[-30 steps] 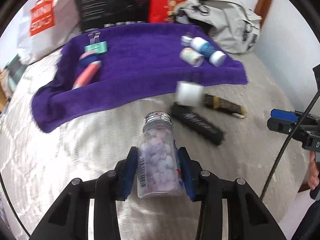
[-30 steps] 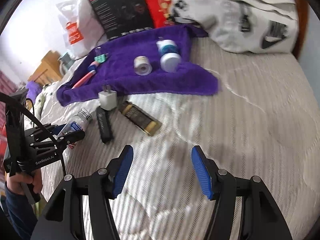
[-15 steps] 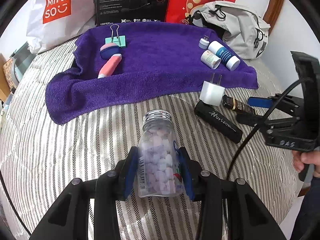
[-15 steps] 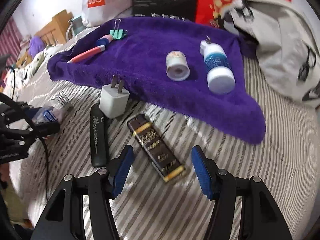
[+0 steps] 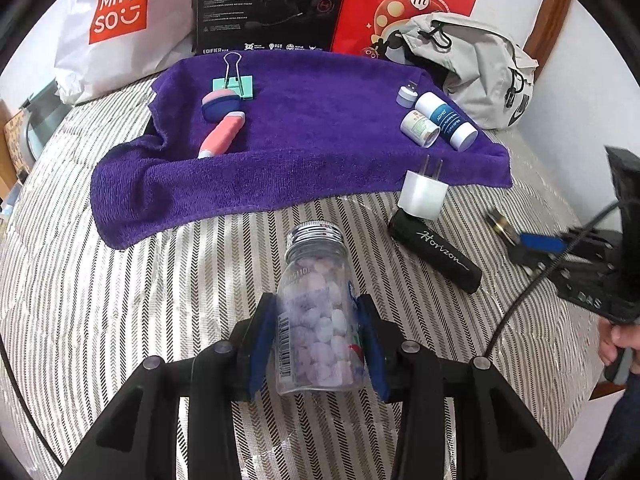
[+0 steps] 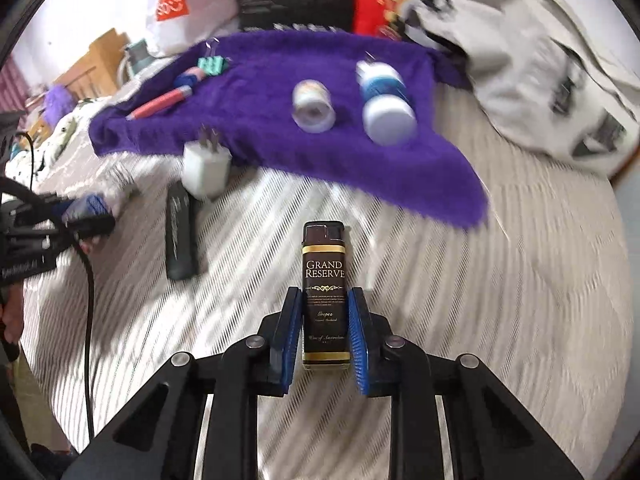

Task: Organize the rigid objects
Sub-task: 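Lift the pill jar with left gripper while right gripper grasps the Grand Reserve bottle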

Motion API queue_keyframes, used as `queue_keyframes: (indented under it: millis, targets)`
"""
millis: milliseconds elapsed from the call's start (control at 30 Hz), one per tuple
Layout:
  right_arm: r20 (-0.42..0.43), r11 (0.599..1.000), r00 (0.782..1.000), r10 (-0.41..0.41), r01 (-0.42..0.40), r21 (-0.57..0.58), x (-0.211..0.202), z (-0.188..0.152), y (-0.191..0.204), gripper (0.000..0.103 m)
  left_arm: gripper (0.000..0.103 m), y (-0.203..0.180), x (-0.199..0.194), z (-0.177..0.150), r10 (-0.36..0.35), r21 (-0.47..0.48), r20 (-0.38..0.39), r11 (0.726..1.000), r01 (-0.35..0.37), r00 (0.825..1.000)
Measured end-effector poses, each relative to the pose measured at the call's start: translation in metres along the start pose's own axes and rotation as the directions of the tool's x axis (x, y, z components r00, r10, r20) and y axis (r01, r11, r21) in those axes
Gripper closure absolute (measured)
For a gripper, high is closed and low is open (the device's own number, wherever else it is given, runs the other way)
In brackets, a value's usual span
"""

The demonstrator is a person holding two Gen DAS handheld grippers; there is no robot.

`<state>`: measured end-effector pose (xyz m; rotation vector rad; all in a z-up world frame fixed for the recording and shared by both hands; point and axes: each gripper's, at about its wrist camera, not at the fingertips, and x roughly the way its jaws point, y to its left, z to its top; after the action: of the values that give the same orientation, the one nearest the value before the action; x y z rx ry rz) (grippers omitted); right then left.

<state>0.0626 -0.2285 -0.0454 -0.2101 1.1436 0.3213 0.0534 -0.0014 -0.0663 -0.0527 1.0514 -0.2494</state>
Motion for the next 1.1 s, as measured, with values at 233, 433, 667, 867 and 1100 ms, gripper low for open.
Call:
queue_keyframes:
  millis: [233,433,667,867,1100]
  targets:
    - [-0.002,1.0,1.0,-0.028,0.028,0.001,-0.001,-0.004,0.003,0.077,0.051,-0.01,0.002,-0.002,0.02,0.049,0.006,0.999,-0.02,1.0]
    - [0.02,0.999,0.999,-0.03,0.031,-0.011,0.001,-0.002,0.004,0.077,0.047,-0.025,0.007,-0.005,0.095,0.116,0.016,0.989,-0.097,0.995]
    - [0.037,1.0,0.999,-0.025,0.025,-0.011,-0.002,-0.007,0.004,0.077,0.063,-0.017,0.001,-0.006,0.085,0.079,0.024,0.993,-0.087,0.996]
    - [0.047,1.0,0.999,-0.026,0.027,-0.011,-0.003,-0.009,0.004,0.078,0.064,-0.018,0.001,-0.007,0.091,0.073,0.03,0.993,-0.093,0.995]
    - [0.037,0.999,0.998,0.041,-0.042,0.016,-0.016,-0.013,-0.001,0.08,0.064,-0.005,-0.013,-0.008,0.052,0.036,0.03,0.998,-0.053,0.998]
